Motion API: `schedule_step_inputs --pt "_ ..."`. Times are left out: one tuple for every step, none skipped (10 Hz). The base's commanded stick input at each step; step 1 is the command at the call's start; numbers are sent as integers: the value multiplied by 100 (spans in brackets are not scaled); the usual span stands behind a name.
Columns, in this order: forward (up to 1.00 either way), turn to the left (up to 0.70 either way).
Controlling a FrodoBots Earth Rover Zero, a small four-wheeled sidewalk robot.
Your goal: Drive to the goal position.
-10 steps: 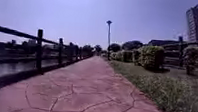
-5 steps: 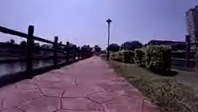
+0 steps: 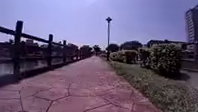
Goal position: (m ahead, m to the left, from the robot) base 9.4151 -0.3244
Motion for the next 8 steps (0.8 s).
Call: schedule_step_inputs --pt "100 1" --pt "100 1" --pt "100 1" --pt "100 1" --pt "100 5" --pt "100 15" --pt "100 25" --pt "100 35"
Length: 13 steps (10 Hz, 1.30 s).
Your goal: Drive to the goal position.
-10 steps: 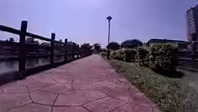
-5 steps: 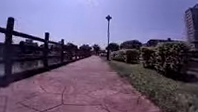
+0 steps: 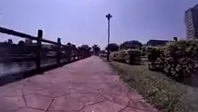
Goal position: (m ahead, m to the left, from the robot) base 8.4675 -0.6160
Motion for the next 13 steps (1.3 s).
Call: schedule_step_inputs --pt "100 16" --pt "100 2" --pt "100 1" --pt "100 1" --pt "100 1" --pt "100 1" --pt "100 1" --pt "100 1" --pt "100 1" --pt "100 1" --pt "100 1" --pt "100 1" --pt "100 1"
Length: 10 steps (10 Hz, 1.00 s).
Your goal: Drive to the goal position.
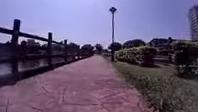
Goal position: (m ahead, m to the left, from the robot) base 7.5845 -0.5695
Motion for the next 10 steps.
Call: schedule_step_inputs --pt "100 1" --pt "100 1" --pt "100 1" --pt "100 1" --pt "100 1" --pt "100 1" --pt "100 1" --pt "100 1" --pt "100 1" --pt "100 1"
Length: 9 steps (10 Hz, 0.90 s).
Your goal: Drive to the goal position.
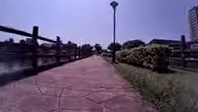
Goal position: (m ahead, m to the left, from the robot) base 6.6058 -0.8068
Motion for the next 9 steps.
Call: schedule_step_inputs --pt "100 1" --pt "100 1" --pt "100 1" --pt "100 1" --pt "100 1" --pt "100 1" --pt "100 1" --pt "100 1" --pt "100 1"
